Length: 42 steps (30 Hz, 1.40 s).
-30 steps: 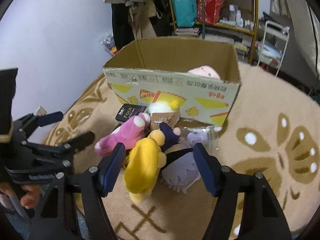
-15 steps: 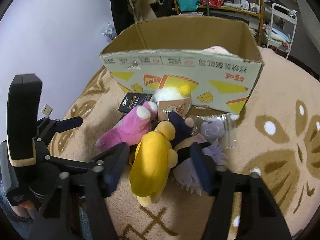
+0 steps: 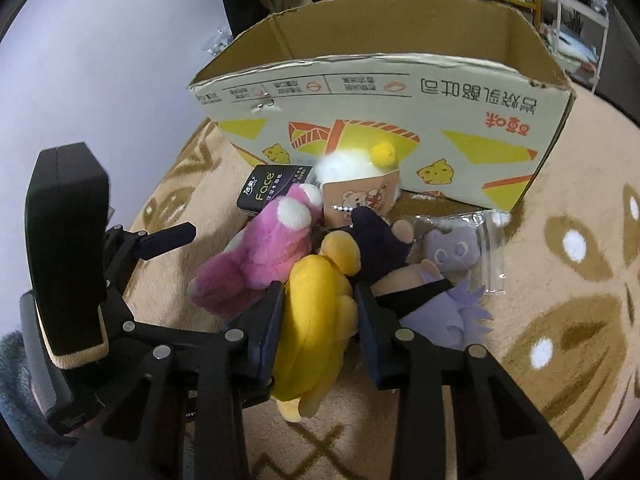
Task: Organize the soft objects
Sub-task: 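Grasp the pink plush with the left tool while the right tool grasps the yellow plush, then lift both plushes and release them into the box, left tool pink, right tool yellow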
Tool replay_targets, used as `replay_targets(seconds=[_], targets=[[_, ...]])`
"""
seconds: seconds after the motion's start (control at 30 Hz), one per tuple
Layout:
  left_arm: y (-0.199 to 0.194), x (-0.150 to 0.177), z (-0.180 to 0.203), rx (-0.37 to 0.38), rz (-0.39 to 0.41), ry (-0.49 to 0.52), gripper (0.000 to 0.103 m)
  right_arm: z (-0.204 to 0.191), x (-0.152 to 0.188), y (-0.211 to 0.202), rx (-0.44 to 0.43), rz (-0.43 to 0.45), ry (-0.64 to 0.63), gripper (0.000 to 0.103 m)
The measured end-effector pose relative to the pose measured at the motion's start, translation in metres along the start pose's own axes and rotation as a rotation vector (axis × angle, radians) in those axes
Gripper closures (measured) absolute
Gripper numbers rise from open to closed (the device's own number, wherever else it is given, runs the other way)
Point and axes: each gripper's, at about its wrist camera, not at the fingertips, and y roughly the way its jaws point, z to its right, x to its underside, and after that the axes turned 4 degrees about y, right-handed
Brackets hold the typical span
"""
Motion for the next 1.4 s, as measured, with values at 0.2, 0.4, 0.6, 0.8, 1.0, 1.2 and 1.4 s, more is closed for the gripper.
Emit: replay_targets(seconds=[0.2,0.4,0.6,0.8,1.0,1.2,1.4], targets=[[0.009,-0.001,-0.005,0.101,-0.043,-0.038,0.037,-0.002,-0.002,0.004,0.015,-0.003,-0.010,0.069],[0.009,0.001,-0.007,0.127,-0.054,-0.079,0.054,-0.003,0.001,0.000,0.018,0.023,-0.007,0.070],[-0.004,0.005,-0.019,0.110,-0.020,-0.153,0.057,-0.003,0.007,-0.016,0.028,0.071,-0.020,0.071],[-0.036,0.009,-0.026,0.071,0.091,-0.186,0.057,-0.011,0.013,-0.048,0.023,0.194,-0.059,0.071],[-0.062,0.012,-0.029,0.028,0.194,-0.198,0.057,-0.015,0.015,-0.082,0.048,0.366,-0.079,0.071],[-0.086,0.014,-0.034,0.019,0.283,-0.229,0.057,-0.027,0.015,-0.111,0.104,0.559,-0.135,0.073],[-0.111,0.014,-0.041,-0.005,0.386,-0.249,0.057,-0.027,0.013,-0.131,0.111,0.640,-0.136,0.073]])
